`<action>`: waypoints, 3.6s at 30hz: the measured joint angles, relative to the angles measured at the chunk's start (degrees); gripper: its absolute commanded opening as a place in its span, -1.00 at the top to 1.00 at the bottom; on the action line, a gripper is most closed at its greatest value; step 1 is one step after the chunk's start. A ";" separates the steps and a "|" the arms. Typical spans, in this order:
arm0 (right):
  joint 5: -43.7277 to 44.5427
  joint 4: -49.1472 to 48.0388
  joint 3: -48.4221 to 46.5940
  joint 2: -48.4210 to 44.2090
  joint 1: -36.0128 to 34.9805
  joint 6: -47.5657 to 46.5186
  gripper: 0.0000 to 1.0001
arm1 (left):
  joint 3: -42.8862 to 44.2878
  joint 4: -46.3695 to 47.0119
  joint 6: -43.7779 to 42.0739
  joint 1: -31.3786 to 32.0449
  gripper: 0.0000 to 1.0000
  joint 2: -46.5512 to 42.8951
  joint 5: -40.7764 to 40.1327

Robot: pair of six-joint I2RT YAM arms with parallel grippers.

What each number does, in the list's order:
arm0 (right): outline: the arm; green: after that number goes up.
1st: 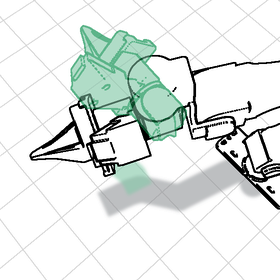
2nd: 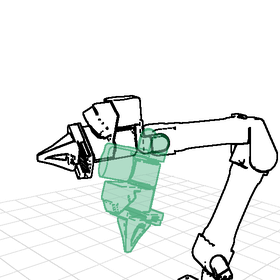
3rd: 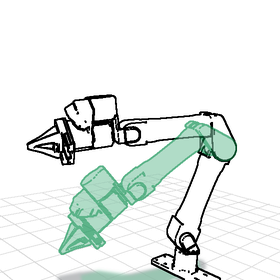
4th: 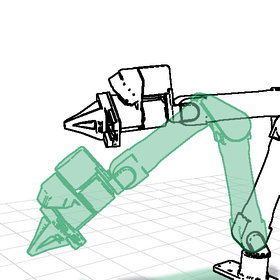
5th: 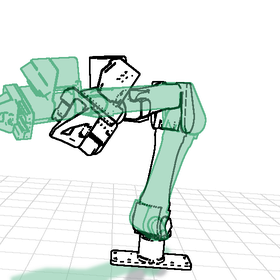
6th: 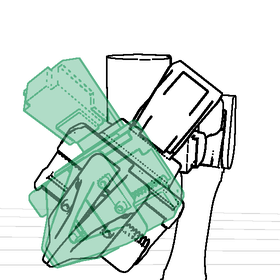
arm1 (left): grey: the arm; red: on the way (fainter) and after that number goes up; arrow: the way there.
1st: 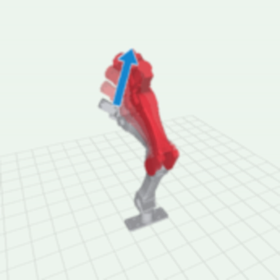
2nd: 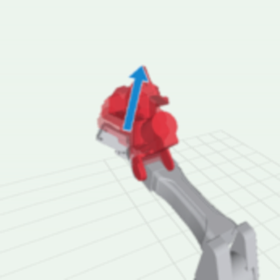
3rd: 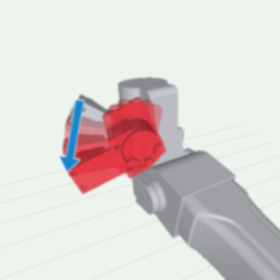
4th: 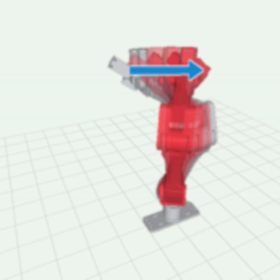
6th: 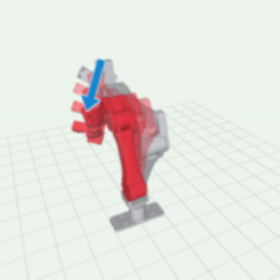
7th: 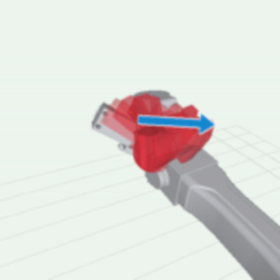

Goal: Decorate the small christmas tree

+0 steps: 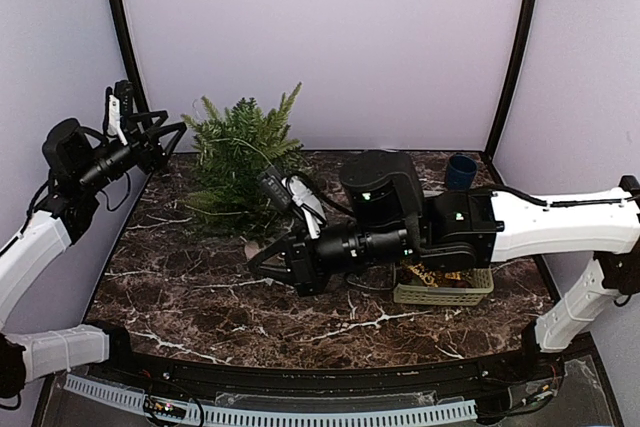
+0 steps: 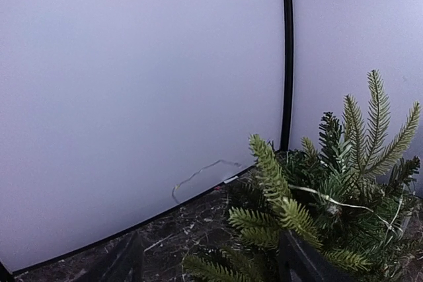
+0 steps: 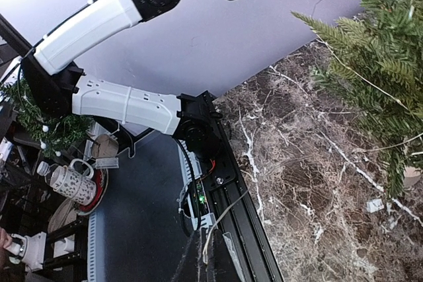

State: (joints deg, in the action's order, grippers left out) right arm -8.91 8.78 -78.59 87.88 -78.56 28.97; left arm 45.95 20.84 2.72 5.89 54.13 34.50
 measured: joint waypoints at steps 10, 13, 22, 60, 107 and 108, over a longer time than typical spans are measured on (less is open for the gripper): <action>0.26 -7.02 9.68 -3.48 3.69 3.39 1.00 | -2.91 -10.12 0.87 0.00 -0.66 -10.25 -12.00; 0.24 -8.94 11.30 -4.33 5.14 4.20 1.00 | -3.06 -14.12 2.75 0.00 -0.61 -12.92 -12.00; 0.31 -13.18 14.01 -4.50 8.24 5.22 1.00 | -7.58 -21.05 12.35 1.25 -0.50 -20.52 -4.48; 2.86 -26.14 17.05 6.32 11.87 4.22 1.00 | -10.49 -22.64 21.55 33.29 -0.38 -16.72 -19.08; 8.96 -26.10 19.06 2.58 4.68 3.45 1.00 | 4.09 -51.04 20.50 33.29 -0.34 -15.69 -27.23; 9.22 -25.99 18.49 2.99 4.50 3.23 1.00 | 3.93 -50.95 20.55 33.29 -0.30 -15.54 -26.99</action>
State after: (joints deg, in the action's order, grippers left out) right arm 0.32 -17.21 -60.10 90.87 -74.06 32.21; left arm 49.89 -30.11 23.27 39.18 38.59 7.51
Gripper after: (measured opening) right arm 0.011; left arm 0.687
